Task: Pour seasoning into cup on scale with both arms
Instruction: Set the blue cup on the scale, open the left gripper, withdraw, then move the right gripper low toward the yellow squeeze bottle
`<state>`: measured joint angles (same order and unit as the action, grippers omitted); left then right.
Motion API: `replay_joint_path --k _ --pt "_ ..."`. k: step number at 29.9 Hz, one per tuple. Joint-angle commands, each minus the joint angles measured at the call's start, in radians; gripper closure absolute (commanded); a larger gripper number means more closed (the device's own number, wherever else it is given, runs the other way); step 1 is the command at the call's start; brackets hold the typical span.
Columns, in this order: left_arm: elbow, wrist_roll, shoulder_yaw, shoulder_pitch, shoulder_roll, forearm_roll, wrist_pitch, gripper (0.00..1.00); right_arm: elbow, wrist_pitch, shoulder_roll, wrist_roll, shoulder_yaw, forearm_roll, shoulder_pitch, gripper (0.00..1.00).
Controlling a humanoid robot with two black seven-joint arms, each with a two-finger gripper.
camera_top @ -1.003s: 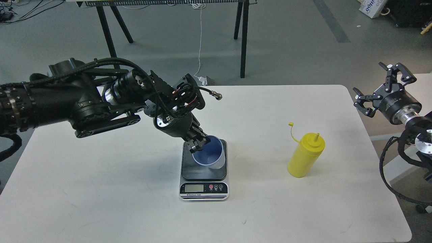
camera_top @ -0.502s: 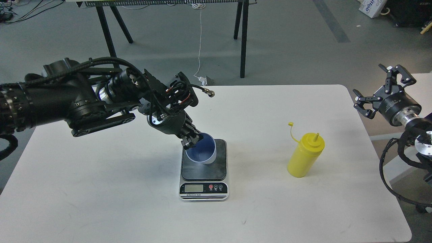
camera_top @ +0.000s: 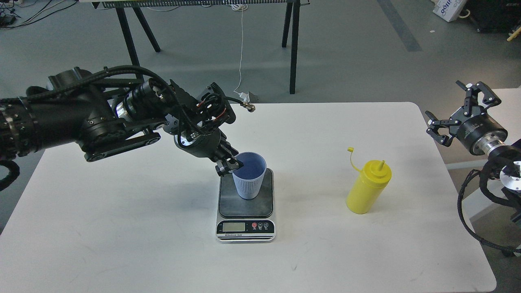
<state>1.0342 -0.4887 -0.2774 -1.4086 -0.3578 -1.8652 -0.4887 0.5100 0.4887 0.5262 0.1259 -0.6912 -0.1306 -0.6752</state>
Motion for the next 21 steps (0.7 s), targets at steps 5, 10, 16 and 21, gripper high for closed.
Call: replay_joint_path --k 5,10,16,21 --pt "-0.098 0.0 0.014 -0.023 0.006 0.027 0.0 0.37 0.004 0.0 0.001 -0.005 -0.007 -0.003 -0.012 0.0" --pt "-0.288 0.0 0.018 -0.029 0.016 0.199 0.0 0.3 0.004 0.0 0.001 -0.017 -0.01 -0.003 -0.037 0.0" --pt "-0.411 0.0 0.018 -0.061 0.008 0.41 0.0 0.22 0.012 0.0 0.0 -0.116 -0.022 -0.021 -0.128 0.0" --pt "-0.569 0.0 0.018 -0.047 0.02 0.671 0.0 0.22 0.021 0.0 0.018 -0.221 -0.106 -0.217 -0.182 0.0"
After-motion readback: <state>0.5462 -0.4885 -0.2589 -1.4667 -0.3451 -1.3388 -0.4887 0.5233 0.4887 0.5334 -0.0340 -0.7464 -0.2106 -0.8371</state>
